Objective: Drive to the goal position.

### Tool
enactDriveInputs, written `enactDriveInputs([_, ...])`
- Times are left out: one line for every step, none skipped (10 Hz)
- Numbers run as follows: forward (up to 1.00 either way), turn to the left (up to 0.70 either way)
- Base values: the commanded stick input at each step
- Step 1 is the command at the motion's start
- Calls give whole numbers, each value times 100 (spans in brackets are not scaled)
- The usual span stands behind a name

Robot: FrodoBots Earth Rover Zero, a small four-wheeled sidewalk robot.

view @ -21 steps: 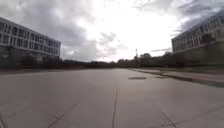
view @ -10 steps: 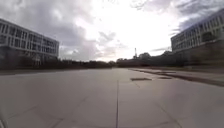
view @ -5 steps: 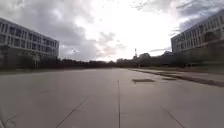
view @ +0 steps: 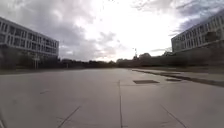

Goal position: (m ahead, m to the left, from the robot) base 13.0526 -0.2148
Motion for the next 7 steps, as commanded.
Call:
enactDriveInputs([70, 35])
enactDriveInputs([70, 11])
enactDriveInputs([70, 0])
enactDriveInputs([70, 0])
enactDriveInputs([70, 0])
enactDriveInputs([70, 0])
enactDriveInputs([70, 0])
